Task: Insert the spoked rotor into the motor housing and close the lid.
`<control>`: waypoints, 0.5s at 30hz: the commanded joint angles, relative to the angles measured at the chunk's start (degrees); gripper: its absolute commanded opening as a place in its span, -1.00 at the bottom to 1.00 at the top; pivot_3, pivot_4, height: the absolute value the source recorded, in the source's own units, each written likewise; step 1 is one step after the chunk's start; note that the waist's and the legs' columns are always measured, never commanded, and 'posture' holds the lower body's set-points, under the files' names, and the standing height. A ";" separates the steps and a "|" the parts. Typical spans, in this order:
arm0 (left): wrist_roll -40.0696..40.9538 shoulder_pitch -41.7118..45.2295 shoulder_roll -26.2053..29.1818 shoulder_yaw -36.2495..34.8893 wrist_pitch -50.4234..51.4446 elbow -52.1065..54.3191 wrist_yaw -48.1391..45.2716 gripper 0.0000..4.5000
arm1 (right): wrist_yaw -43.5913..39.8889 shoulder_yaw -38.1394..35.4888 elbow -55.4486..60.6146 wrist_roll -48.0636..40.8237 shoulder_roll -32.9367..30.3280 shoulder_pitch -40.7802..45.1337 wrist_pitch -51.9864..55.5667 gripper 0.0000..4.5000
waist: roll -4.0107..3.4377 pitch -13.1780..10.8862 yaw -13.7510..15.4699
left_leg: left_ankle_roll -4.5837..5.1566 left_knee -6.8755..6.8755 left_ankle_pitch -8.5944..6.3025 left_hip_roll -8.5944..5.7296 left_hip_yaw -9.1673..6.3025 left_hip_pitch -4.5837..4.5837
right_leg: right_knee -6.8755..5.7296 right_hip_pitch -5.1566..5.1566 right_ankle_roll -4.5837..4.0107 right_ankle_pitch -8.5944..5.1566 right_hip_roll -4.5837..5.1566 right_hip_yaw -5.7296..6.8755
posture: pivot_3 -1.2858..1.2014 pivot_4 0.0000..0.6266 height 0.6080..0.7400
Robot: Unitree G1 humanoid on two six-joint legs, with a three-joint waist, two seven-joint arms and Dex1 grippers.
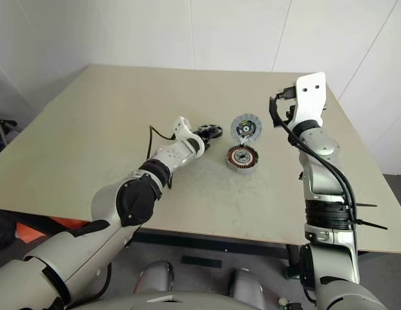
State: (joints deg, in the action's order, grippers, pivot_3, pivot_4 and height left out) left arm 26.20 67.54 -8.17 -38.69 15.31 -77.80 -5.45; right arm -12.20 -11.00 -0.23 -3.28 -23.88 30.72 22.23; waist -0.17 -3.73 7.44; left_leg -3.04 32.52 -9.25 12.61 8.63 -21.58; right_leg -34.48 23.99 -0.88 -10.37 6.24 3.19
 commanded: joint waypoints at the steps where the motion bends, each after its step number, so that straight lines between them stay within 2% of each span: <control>1: 1.42 0.68 -0.23 -1.11 -1.23 0.57 0.95 0.60 | 0.65 -1.19 3.04 -0.36 -0.77 0.53 -0.36 1.00 | 0.00 0.00 -0.01 | 0.00 0.00 0.00 0.00 0.00 0.00 | 0.00 0.00 0.00 0.00 0.00 0.00 | 0.03 -1.00 1.00; 13: 2.79 0.27 -0.09 -2.50 -1.66 0.55 1.49 0.60 | 0.68 -1.25 2.67 -0.35 -0.90 0.36 -0.50 1.00 | 0.00 0.00 0.00 | 0.03 0.00 -0.02 0.00 0.00 -0.03 | 0.04 0.00 0.01 0.00 0.00 0.01 | 0.03 -1.00 1.00; 15: 2.91 0.02 0.05 -2.75 -2.00 0.56 1.77 0.43 | 0.75 -1.29 2.59 -0.34 -0.89 0.38 -0.50 1.00 | 0.00 0.00 0.00 | 0.03 0.00 -0.02 0.00 0.00 -0.03 | 0.04 0.00 0.02 0.00 0.01 0.01 | 0.03 -1.00 1.00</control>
State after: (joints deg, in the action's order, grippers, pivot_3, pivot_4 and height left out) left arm 28.26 67.23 -8.15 -41.08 14.04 -77.80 -3.66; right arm -12.14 -11.02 -0.23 -3.28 -23.99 30.48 22.26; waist -0.16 -3.73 7.43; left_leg -3.01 32.52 -9.27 12.60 8.63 -21.61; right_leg -34.44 23.99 -0.87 -10.37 6.25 3.20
